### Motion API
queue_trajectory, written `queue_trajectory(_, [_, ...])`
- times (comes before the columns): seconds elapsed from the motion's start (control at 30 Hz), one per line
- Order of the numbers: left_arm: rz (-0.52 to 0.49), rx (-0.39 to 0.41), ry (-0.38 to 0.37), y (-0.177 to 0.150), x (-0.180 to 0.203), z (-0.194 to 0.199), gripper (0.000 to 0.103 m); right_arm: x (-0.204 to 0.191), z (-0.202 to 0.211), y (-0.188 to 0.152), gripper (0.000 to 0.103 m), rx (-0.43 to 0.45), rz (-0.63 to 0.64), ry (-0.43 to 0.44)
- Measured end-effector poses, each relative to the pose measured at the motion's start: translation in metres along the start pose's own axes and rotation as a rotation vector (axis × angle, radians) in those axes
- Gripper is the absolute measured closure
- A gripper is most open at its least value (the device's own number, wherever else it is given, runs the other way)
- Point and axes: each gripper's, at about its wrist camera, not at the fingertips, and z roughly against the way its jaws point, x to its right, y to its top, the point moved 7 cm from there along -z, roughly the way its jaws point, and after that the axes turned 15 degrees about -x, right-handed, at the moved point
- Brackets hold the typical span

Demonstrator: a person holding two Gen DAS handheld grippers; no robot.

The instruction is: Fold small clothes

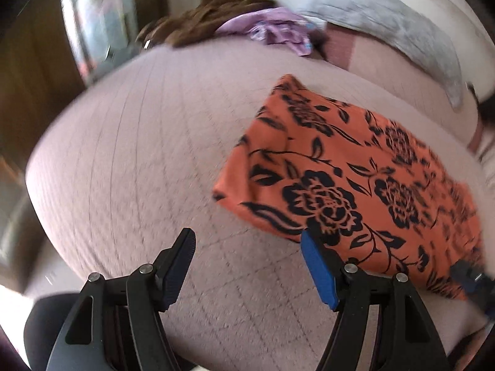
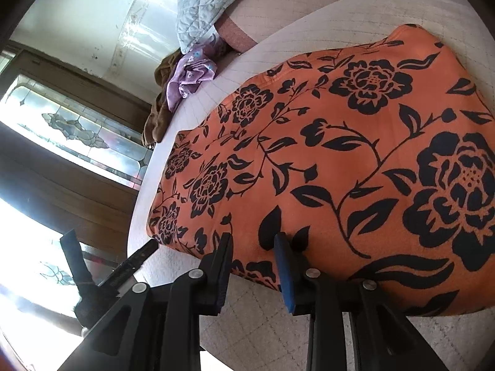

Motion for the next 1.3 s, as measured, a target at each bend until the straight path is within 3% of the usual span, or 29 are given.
queue_trajectory(0.23, [0.186, -0.128, -0.2, 0.003, -0.007, -0.015, 0.025, -0.002, -0.002, -0.004, 0.072, -0.011, -0.01, -0.006])
queue_trajectory(0.43, [0.173, -0.113, -0.15, 0.004, 0.003, -0.023, 0.025, 0.002, -0.003, -0.006, 0.072, -0.015, -0.022, 0.0])
queue_trajectory(0.63, [0.188, -0.081, -0.144, 0.031, 0.007, -0.037, 0.026, 0.002, -0.004, -0.005, 0.071, -0.015, -0.015, -0.008])
queue_trajectory(0.7, [0.195, -0.067, -0.159, 0.039, 0.009, -0.041, 0.048, 0.002, -0.005, -0.005, 0.071, -0.015, -0.018, -0.005])
queue_trajectory(0.8, [0.202, -0.047, -0.164, 0.047, 0.011, -0.044, 0.06, 0.003, -0.006, -0.004, 0.073, -0.016, -0.025, 0.004])
queue_trajectory(0.93, [0.197, -0.037, -0.173, 0.043, 0.009, -0.043, 0.056, 0.005, -0.006, -0.004, 0.073, -0.017, -0.03, 0.007])
queue_trajectory(1.0, [0.217, -0.045, -0.234, 0.046, 0.01, -0.046, 0.042, 0.004, -0.007, -0.004, 0.073, -0.017, -0.029, 0.006])
queue_trajectory(1.03, [0.223, -0.045, -0.255, 0.044, 0.008, -0.044, 0.04, 0.004, -0.007, -0.004, 0.073, -0.016, -0.029, 0.006])
queue_trajectory(1.13, [0.247, -0.054, -0.257, 0.045, 0.008, -0.045, 0.04, 0.004, -0.007, -0.003, 0.073, -0.017, -0.029, 0.005])
queue_trajectory(1.17, [0.253, -0.049, -0.254, 0.046, 0.009, -0.045, 0.046, 0.004, -0.008, -0.003, 0.073, -0.016, -0.029, 0.005])
queue_trajectory(1.2, [0.26, -0.041, -0.238, 0.047, 0.008, -0.044, 0.064, 0.004, -0.008, -0.003, 0.073, -0.016, -0.03, 0.006])
queue_trajectory(1.3, [0.26, -0.031, -0.245, 0.048, 0.006, -0.043, 0.078, 0.004, -0.007, -0.004, 0.073, -0.015, -0.03, 0.007])
